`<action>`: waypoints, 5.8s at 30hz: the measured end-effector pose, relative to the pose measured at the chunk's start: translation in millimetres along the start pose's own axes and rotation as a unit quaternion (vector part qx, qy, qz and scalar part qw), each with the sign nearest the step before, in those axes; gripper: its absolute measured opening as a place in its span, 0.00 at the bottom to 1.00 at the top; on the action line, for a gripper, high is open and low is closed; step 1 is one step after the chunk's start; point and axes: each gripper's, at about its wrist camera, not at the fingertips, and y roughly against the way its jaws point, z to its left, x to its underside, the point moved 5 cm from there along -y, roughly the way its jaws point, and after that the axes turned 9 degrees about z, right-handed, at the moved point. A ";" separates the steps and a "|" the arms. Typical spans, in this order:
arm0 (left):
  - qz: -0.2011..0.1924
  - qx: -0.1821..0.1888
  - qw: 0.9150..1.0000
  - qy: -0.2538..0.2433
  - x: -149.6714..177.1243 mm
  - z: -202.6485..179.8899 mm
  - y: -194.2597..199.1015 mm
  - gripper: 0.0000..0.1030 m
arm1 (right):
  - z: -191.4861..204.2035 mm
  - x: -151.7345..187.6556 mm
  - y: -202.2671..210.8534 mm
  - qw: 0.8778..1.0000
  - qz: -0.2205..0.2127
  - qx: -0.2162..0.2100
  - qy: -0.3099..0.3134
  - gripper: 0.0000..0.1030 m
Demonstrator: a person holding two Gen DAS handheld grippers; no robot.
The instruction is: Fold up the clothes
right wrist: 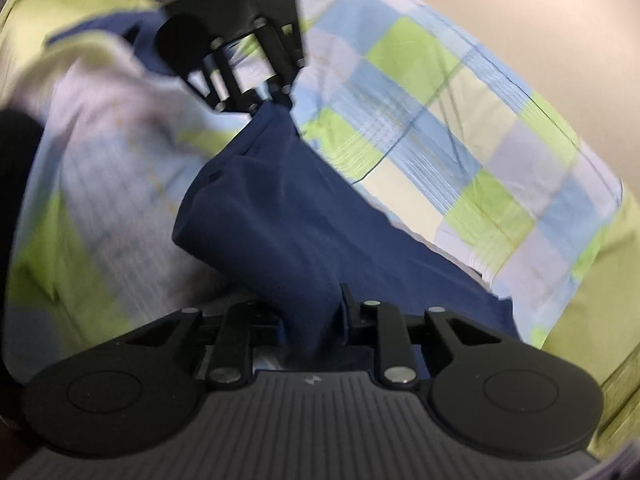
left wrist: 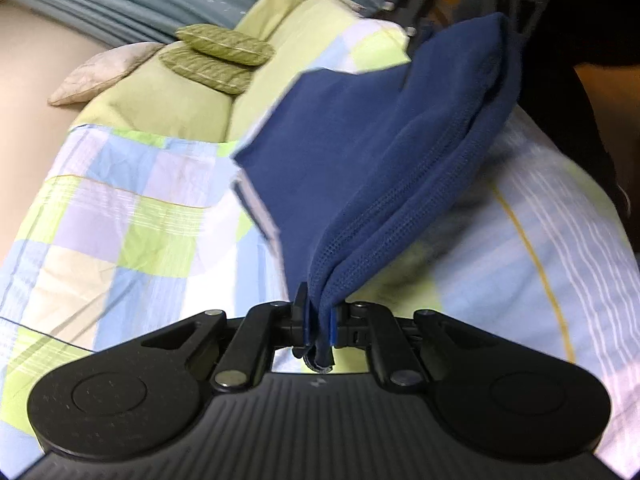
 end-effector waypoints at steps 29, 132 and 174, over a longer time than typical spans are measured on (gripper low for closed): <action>0.014 0.076 0.995 0.059 -168.3 97.0 -287.2 0.31 | -255.2 166.0 -78.8 0.742 -0.097 -0.130 -0.650 0.19; 0.136 -0.099 0.985 -0.049 -33.1 53.1 -73.2 0.44 | -105.2 -65.9 -39.1 0.964 0.037 0.109 0.238 0.33; -0.004 0.138 0.606 0.783 179.0 36.0 -65.4 0.20 | -154.7 -45.7 -106.3 0.899 0.010 -0.241 -0.366 0.54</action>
